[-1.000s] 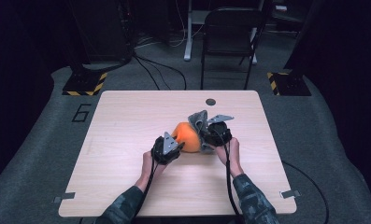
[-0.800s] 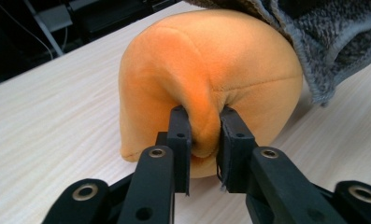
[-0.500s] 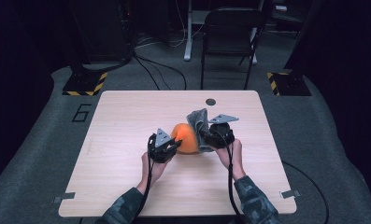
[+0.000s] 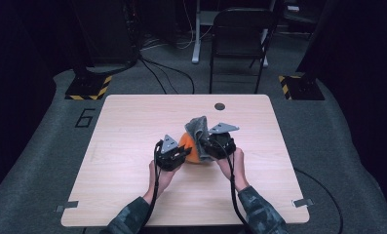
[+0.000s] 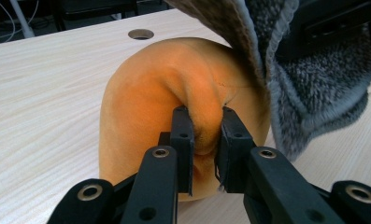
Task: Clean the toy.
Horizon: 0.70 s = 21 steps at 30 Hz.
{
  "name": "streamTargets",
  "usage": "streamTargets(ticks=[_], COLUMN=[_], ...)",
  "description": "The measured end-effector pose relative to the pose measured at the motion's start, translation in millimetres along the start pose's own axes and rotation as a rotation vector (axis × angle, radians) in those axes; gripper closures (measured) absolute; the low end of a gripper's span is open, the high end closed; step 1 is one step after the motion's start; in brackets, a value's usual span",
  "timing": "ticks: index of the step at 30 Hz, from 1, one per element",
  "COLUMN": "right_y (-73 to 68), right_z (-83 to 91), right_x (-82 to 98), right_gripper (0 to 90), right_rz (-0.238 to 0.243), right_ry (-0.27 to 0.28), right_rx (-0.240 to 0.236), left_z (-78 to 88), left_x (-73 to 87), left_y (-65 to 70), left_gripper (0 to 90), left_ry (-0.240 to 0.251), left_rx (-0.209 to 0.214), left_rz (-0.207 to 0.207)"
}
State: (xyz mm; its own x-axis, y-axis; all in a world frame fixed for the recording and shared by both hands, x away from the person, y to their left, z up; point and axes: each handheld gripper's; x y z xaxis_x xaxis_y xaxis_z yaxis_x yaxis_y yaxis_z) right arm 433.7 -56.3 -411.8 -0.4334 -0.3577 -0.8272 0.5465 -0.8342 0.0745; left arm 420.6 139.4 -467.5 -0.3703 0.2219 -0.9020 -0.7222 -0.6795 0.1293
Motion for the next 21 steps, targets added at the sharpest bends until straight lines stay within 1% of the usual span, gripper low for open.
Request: streamTargets(ticks=[2,3,4,6,7,8,10,11,12,13,15,16,17,20,21], right_y=[-8.8,-10.4,-10.3,-6.6,-3.9,-1.5,5.7,10.2,14.5,18.3,26.6,30.2,33.8,42.2,44.7], right_z=[-6.6,-9.8,-12.0,-14.2,-14.6,-14.7,-16.3,-17.7,-19.0,-20.3,-23.6,-26.1,-27.6,-33.4,-35.4], right_x=[1.5,3.0,3.9,4.7,5.2,6.3,10.0,12.2,14.6,17.2,22.5,25.8,28.3,35.7,37.6], right_gripper=[72.5,72.5,72.6,72.7,72.8,72.8,72.7,72.7,72.7,72.7,72.7,72.7,72.7,72.7,72.8], right_rz=[0.033,0.054,0.062,0.049,0.053,0.048,0.024,0.021,0.005,-0.021,-0.023,-0.053,-0.050,-0.086,-0.086], right_ry=[-0.010,-0.004,-0.008,-0.010,-0.012,-0.020,-0.032,-0.040,-0.051,-0.061,-0.078,-0.093,-0.099,-0.126,-0.136], right_rx=[0.012,0.029,0.040,0.046,0.052,0.064,0.077,0.084,0.087,0.085,0.096,0.100,0.099,0.105,0.113], left_z=[0.0,0.0,-0.3,-0.9,-1.1,-0.7,-0.8,-0.7,-0.7,-0.1,-0.8,-1.0,-1.0,-1.4,-1.0], left_x=[0.3,0.6,0.8,1.0,1.1,1.2,2.4,3.0,3.4,3.4,4.3,4.6,4.9,5.4,5.3], left_y=[-1.3,-2.5,-4.0,-5.4,-6.1,-7.5,-10.6,-12.3,-14.4,-15.9,-18.1,-18.7,-19.3,-20.0,-20.3], left_gripper=[78.5,78.4,78.4,78.4,78.4,78.3,78.3,78.3,78.3,78.3,78.2,78.2,78.2,78.0,78.0], left_ry=[-0.003,-0.003,-0.003,-0.001,-0.001,-0.006,0.000,0.004,0.006,0.000,0.006,0.007,0.006,0.009,0.005], left_rx=[-0.004,-0.003,0.003,0.005,0.003,0.004,-0.001,-0.007,-0.005,-0.004,-0.012,-0.011,-0.010,-0.008,-0.004], left_rz=[0.001,0.010,0.017,0.022,0.020,0.019,0.030,0.038,0.043,0.049,0.052,0.053,0.053,0.053,0.054])
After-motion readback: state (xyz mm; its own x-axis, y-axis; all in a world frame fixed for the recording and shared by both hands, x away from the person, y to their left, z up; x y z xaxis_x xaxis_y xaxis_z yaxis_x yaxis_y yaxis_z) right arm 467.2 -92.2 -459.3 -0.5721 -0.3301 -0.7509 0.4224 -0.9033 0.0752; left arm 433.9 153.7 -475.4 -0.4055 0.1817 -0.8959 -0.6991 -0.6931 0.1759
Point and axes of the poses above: each handheld gripper's, and its own axes: z roughly backward along the jaws, x roughly out of its underside, y roughly to its right, and after that the axes turned 7 degrees about x, right-handed
